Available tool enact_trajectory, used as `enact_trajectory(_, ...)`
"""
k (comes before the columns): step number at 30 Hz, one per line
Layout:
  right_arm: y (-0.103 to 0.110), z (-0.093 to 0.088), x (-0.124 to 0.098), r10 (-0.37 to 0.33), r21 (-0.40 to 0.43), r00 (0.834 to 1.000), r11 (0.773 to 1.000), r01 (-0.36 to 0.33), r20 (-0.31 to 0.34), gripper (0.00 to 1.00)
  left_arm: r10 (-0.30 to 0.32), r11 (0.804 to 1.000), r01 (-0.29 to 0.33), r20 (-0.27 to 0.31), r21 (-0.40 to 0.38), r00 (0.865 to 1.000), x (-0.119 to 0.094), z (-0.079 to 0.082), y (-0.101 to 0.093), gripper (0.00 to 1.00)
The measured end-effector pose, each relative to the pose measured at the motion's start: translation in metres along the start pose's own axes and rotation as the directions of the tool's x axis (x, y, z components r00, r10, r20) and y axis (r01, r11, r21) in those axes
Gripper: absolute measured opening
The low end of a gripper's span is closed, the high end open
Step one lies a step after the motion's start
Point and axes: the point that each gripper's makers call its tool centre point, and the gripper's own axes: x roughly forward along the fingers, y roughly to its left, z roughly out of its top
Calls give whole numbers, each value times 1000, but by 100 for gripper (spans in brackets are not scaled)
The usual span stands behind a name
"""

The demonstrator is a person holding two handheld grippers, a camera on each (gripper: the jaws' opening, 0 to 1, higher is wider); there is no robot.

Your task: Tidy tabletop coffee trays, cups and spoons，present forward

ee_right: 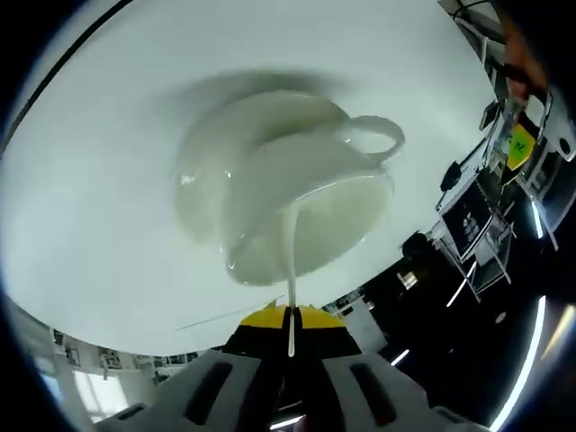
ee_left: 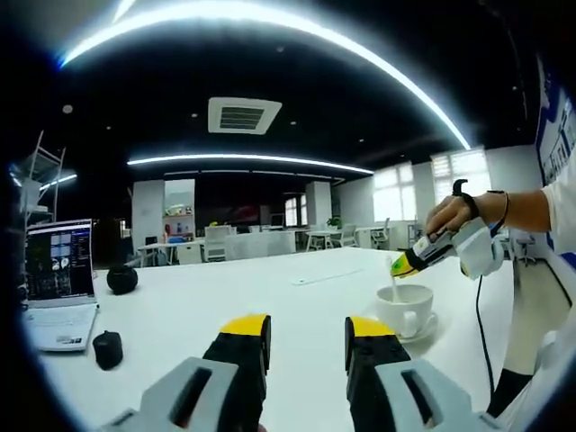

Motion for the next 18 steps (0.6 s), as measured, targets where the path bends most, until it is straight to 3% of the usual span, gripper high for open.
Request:
enact_trajectory(12, 2, 6, 2, 2, -29, 1000, 1000, -1, 15, 5, 9, 1000, -9, 5, -18, 1000, -2, 0, 3, 34)
enact_trajectory(15, 4, 6, 2, 10, -32, 1000, 999, -9, 19, 13, 10, 1000, -10, 7, -12, 1000, -2, 1, 3, 34)
enact_trajectory(18, 4, 3, 0, 7, -23, 1000, 1000, -6, 14, 14, 11, 1000, -11, 8, -8, 1000, -3, 2, 4, 34)
